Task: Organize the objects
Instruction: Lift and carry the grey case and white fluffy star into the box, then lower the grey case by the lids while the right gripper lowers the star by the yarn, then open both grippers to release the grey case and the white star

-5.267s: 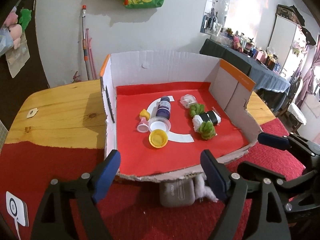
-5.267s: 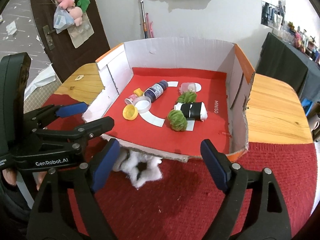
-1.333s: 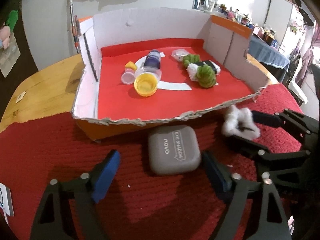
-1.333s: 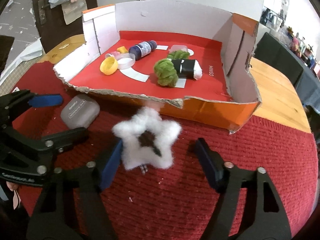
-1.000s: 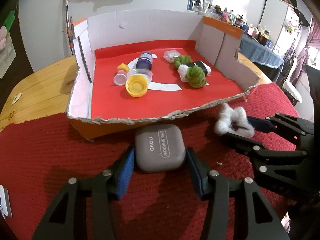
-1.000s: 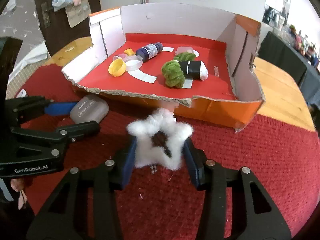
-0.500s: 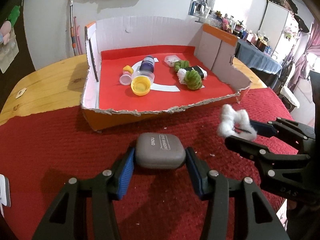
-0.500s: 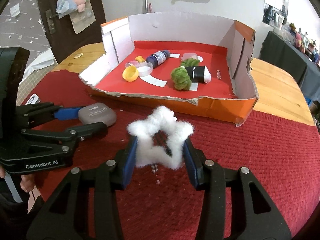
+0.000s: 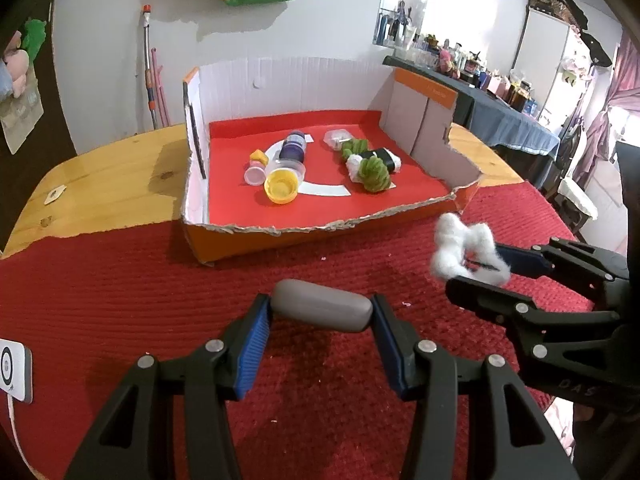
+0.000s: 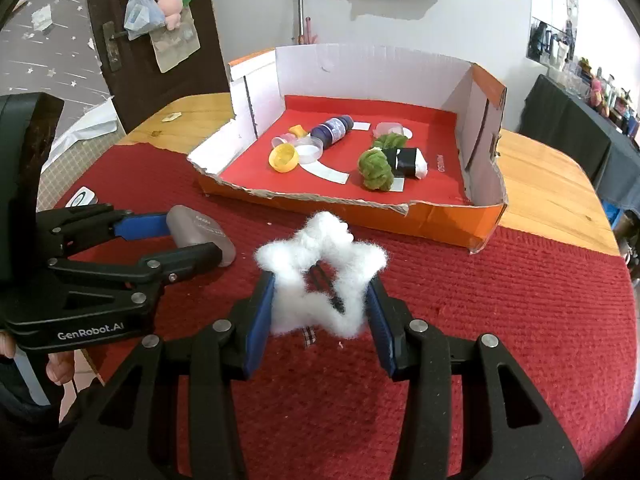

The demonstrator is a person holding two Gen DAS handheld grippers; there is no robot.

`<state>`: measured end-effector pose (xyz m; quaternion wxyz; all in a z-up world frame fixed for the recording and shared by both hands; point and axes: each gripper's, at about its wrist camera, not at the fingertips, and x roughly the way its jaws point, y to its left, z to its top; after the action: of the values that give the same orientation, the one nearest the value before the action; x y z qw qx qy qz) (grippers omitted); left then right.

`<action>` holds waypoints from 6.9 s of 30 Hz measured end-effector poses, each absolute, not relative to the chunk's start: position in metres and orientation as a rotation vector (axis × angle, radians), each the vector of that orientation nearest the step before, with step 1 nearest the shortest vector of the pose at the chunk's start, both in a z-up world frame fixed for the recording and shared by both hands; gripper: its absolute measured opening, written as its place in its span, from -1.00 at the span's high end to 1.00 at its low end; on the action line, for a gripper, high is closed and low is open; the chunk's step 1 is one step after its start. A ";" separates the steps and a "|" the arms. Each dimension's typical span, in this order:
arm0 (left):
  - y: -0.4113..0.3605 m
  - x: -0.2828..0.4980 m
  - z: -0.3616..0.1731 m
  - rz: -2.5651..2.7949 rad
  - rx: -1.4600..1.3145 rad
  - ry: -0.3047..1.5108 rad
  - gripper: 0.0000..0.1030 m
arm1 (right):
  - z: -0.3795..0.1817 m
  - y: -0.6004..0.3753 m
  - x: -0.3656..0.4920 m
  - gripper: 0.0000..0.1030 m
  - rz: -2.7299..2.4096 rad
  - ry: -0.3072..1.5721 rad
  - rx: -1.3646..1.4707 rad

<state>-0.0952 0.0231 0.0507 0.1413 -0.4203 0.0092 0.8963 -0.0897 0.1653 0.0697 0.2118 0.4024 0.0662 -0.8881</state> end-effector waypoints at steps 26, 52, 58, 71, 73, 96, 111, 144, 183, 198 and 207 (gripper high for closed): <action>0.026 -0.091 0.087 2.622 -1.089 0.021 -0.02 | 0.093 0.162 -0.082 0.18 -2.471 0.190 1.047; 0.028 -0.160 0.086 2.602 -1.126 0.003 -0.02 | 0.102 0.155 -0.147 0.18 -2.434 0.209 1.096; 0.030 -0.174 0.076 2.581 -1.162 0.000 -0.02 | 0.090 0.153 -0.169 0.18 -2.383 0.199 1.173; 0.029 -0.186 0.054 2.532 -1.253 0.016 -0.02 | 0.067 0.151 -0.211 0.18 -2.191 0.212 1.388; 0.027 -0.188 0.050 2.523 -1.274 0.016 -0.02 | 0.064 0.151 -0.215 0.18 -2.171 0.208 1.410; 0.018 -0.187 0.045 2.509 -1.325 0.006 -0.02 | 0.055 0.166 -0.226 0.18 -2.235 0.178 1.430; 0.025 -0.206 0.057 2.515 -1.251 -0.034 -0.01 | 0.050 0.159 -0.216 0.17 -2.199 0.178 1.450; 0.024 -0.209 0.037 2.467 -1.408 0.062 -0.03 | 0.046 0.166 -0.228 0.18 -2.284 0.155 1.418; 0.025 -0.234 0.029 2.484 -1.353 -0.026 -0.08 | 0.046 0.162 -0.226 0.18 -2.295 0.145 1.401; 0.022 -0.227 0.034 2.508 -1.350 -0.008 -0.20 | 0.048 0.163 -0.224 0.01 -2.302 0.124 1.375; 0.020 -0.214 0.047 2.550 -1.301 -0.002 -0.32 | 0.059 0.168 -0.214 -0.09 -2.338 0.101 1.332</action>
<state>-0.2137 0.0198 0.0467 0.1388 -0.4501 -0.0008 0.8821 -0.2143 0.1681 0.0589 0.2227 0.4823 0.0366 -0.8464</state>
